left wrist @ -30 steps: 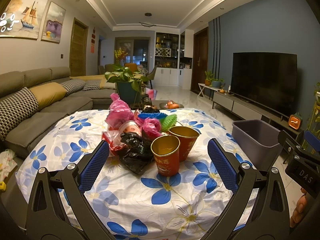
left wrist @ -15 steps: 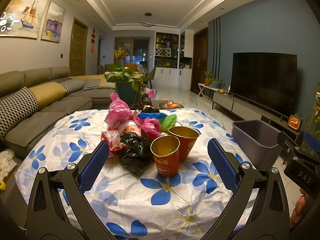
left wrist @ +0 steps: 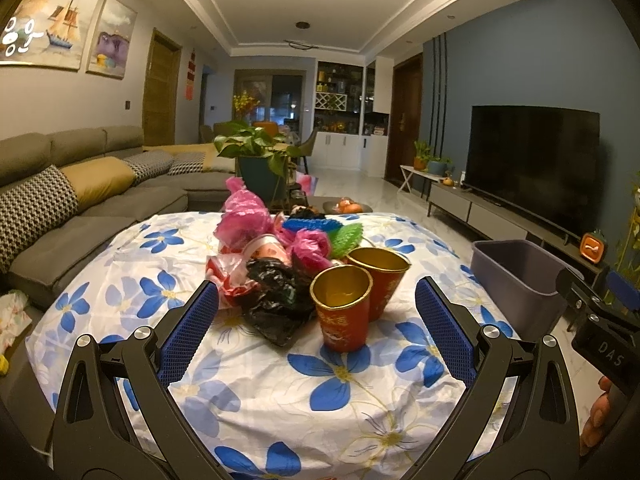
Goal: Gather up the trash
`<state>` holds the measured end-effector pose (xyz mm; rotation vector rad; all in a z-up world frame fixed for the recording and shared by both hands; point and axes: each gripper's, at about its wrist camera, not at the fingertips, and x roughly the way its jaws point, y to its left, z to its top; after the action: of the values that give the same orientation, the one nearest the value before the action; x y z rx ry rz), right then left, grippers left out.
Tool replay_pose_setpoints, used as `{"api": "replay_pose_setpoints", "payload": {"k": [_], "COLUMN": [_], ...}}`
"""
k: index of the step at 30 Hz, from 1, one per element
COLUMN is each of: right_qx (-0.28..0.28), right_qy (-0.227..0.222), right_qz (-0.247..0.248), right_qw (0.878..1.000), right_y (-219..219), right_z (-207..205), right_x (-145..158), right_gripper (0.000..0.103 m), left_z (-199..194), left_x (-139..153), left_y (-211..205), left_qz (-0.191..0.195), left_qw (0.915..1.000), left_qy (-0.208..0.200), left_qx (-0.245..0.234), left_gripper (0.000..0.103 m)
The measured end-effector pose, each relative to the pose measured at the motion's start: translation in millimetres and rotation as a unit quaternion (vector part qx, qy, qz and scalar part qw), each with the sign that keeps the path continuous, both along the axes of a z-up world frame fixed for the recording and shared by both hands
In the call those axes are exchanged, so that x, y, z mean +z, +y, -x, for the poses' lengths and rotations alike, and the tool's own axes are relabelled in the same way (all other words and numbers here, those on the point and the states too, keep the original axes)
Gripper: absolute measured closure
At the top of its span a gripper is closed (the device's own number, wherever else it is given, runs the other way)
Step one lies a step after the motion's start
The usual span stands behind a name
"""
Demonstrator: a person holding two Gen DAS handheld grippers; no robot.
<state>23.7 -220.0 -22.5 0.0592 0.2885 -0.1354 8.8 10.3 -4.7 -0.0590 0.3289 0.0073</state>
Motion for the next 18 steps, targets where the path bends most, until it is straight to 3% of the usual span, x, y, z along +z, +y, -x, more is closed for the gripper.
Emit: {"api": "replay_pose_setpoints", "payload": {"k": [7,18], "right_qx": [0.035,0.134], "right_qy": [-0.008,-0.007], "right_qz": [0.006,0.024], "right_qw": [0.999,0.991], "right_y": [16,78], "right_z": [-14,-50], "right_x": [-12,-36], "right_gripper": [0.005,0.005], "left_z": [-10,-22], "left_x": [-19,-41], "left_y": [30,89], "left_qz": [0.008,0.026], "left_qw": [0.9991,0.9934], "left_qy": [0.013,0.024], "left_qx": [0.041,0.109], "left_gripper": [0.006,0.006]}}
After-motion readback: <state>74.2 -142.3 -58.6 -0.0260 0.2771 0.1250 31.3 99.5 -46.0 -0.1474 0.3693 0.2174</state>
